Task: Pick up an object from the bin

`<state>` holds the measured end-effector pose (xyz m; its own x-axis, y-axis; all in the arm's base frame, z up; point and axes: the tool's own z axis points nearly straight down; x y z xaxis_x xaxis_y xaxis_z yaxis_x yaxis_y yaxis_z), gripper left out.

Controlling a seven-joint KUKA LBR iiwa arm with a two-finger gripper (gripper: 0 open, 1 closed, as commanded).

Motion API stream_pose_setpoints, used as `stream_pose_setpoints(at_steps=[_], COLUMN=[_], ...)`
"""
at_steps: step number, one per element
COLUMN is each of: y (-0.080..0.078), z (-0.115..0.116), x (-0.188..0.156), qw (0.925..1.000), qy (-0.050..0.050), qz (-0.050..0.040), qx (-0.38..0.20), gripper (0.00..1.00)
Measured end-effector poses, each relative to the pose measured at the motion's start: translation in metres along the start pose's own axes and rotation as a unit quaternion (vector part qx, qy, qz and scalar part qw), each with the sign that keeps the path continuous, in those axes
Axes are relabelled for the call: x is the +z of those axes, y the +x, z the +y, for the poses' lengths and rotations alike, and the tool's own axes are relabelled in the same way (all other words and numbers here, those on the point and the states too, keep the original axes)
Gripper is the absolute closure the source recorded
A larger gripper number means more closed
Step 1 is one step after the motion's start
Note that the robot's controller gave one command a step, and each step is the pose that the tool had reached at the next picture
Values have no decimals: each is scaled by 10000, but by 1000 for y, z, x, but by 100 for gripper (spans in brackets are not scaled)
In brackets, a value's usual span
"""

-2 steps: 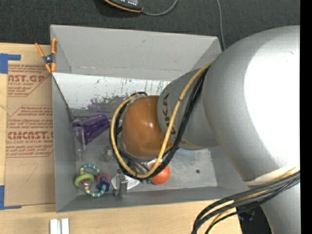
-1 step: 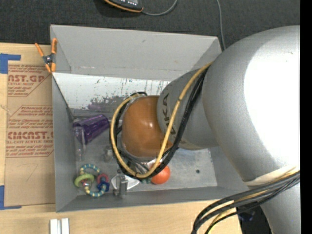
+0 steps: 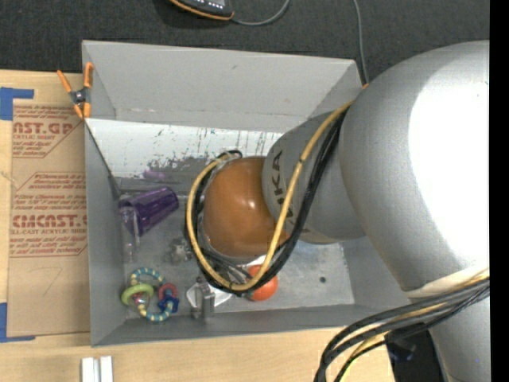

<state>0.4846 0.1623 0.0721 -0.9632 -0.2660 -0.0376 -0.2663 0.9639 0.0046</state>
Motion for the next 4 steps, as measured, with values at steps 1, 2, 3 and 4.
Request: stream_pose_setpoints(at_steps=[1, 2, 3, 4], y=[-5, 0, 1, -3], z=[1, -28, -17, -37], x=[2, -3, 0, -39], qw=[10000, 9823, 9851, 9834], qy=[-1, -2, -3, -6], qz=[29, 16, -2, 12], qx=[48, -1875, -1718, -1814], gripper=[0, 0, 0, 0])
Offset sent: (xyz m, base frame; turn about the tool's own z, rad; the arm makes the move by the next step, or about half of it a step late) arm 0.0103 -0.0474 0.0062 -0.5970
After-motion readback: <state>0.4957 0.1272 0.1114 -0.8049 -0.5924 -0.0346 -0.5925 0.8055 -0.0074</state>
